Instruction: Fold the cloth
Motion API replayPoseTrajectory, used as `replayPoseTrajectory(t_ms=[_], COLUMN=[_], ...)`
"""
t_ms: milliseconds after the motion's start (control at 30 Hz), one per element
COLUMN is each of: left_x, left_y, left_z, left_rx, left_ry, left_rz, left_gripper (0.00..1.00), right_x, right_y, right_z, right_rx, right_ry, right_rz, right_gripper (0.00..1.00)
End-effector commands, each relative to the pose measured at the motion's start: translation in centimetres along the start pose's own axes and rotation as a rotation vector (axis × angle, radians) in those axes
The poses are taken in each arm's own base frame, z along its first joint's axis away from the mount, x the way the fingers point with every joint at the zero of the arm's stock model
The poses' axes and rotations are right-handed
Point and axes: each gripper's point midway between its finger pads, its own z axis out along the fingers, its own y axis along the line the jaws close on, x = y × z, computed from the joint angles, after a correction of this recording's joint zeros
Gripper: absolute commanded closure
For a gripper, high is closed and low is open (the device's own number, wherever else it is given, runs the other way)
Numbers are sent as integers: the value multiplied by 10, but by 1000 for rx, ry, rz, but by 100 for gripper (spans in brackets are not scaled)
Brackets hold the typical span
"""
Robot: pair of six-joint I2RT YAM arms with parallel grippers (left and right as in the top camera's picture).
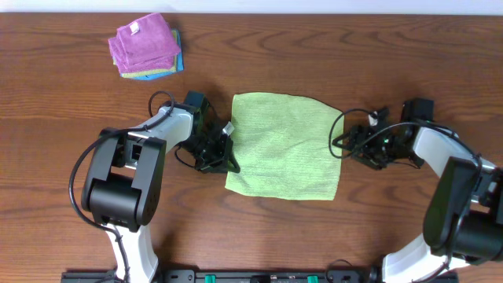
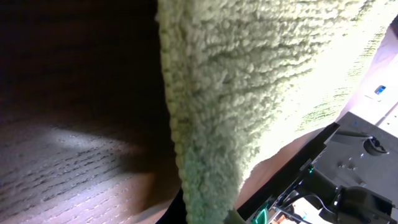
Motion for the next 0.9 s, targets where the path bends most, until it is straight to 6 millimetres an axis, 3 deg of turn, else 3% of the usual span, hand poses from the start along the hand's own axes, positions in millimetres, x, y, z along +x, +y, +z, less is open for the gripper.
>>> replayPoseTrajectory(t_ms=[0, 267, 400, 667, 767, 867], left_x=[-3, -11, -12, -16, -16, -16], left_y=[2, 0, -1, -9, -13, -13], left_z=[1, 1, 0, -16, -21, -21], left_rx=[-12, -4, -2, -42, -45, -45], left_ry=[1, -26, -30, -91, -107, -108], left_rz=[15, 43, 53, 133, 152, 152], left_gripper=[94, 94, 94, 94, 94, 94], right_x=[36, 63, 76, 86, 94, 103], right_y=[-44, -52, -48, -22, -24, -22], right_z=[16, 11, 2, -34, -33, -17], right_rx=[215, 260, 257, 220, 203, 113], right_ry=[121, 211, 186, -69, -137, -136], right_rz=[40, 51, 28, -95, -68, -42], right_gripper=[21, 37, 36, 26, 22, 22])
